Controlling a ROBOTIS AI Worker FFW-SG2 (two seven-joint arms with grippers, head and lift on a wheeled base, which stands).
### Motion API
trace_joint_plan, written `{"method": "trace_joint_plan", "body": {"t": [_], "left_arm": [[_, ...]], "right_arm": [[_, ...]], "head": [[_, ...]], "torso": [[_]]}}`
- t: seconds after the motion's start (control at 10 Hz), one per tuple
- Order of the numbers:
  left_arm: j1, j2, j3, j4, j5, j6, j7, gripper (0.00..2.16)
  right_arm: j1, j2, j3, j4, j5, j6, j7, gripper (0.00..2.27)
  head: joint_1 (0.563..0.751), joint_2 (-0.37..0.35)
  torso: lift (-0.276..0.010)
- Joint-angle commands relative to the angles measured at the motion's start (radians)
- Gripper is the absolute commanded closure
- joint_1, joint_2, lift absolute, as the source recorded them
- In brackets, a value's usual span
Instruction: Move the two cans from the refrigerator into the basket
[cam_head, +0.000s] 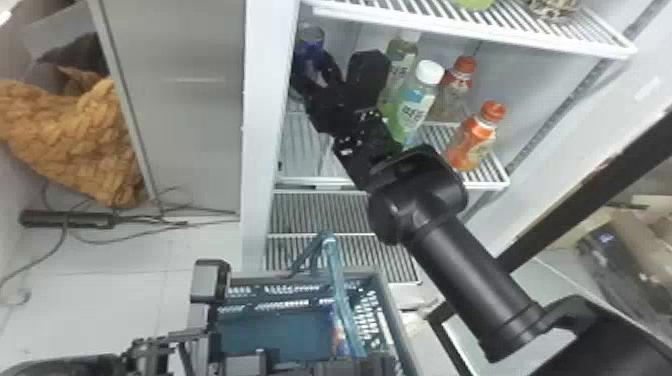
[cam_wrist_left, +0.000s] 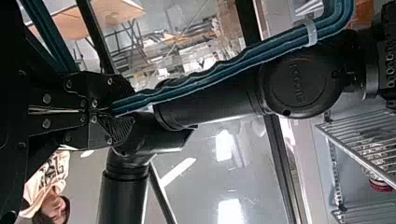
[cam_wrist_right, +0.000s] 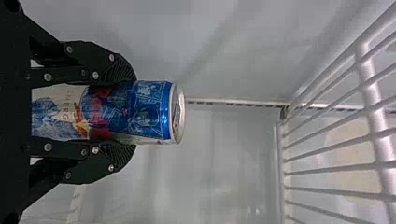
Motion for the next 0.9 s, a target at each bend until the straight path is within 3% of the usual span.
{"method": "trace_joint_plan", "body": {"t": [0.0,0.4,0.8], "left_arm": [[0.003,-0.002,0.004,0.000,-0.001,0.000,0.000,1.19],[0.018,-0.002,0.012,0.000,0.001,-0.007,-0.002,1.19],[0.018,0.000,0.012,0.000,0.001,-0.007,-0.003,1.19]], "right_arm": [[0.050,-0.008,-0.054,-0.083,0.025,0.033,0.012,1.06],[0.214,-0.030,-0.205,-0.338,0.087,0.190,0.058,1.06],[0.356,-0.036,-0.269,-0.520,0.077,0.254,0.092,1.06]], "head": [[0.695,-0.248],[0.695,-0.289],[0.695,-0.316]], "torso": [[-0.276],[-0.276],[-0.276]]}}
